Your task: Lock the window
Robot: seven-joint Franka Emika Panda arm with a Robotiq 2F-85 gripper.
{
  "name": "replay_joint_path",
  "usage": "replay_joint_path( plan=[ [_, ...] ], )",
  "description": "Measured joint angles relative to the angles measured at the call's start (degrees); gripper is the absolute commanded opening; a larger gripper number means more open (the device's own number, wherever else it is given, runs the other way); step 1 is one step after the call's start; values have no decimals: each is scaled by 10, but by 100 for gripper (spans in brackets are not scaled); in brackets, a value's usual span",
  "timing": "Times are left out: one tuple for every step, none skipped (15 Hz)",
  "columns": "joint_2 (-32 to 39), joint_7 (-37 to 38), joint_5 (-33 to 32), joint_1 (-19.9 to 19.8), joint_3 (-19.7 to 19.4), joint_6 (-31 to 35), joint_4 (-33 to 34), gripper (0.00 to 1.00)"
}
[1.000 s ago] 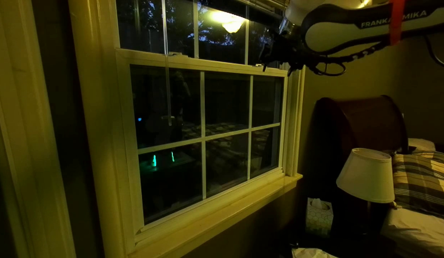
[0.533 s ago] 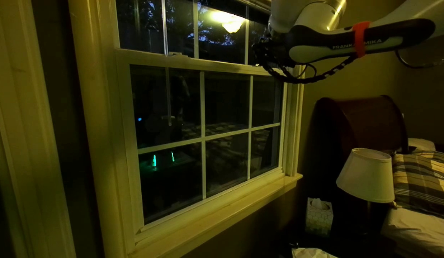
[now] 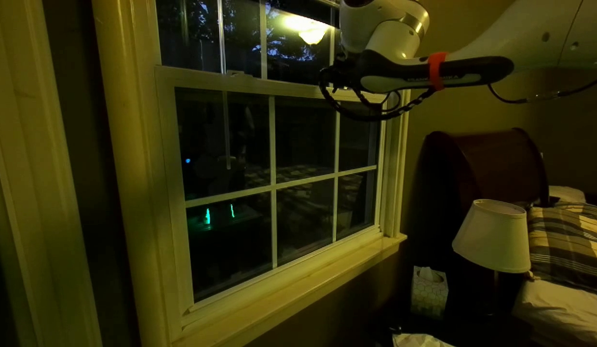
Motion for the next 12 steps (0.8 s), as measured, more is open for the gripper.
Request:
replay_joint_path(
  plan=[
    [17,-10,-3,0,-1,0,20,100],
    [32,-21,-3,-1,-2,0,38,100],
    [46,-33,-3,-1,-2,0,55,100],
    [59,-44,-3,-1,-3,0,72,100],
    [71,-52,-3,-1,-4,0,87,100],
    [82,-60,-3,-1,-5,0,102,100],
    [92,-67,-3,-1,-6,0,115,100],
    [101,-74,-3,-1,-8,-1,127,100],
    [110,-81,-3,-2,-9,-4,139,100],
    [117,-88,-3,-2,-11,-10,149,100],
    [123,-94,-3,-2,-12,-15,158,100],
    [130,-100,-3,-2,-14,-19,167,100]
  ],
)
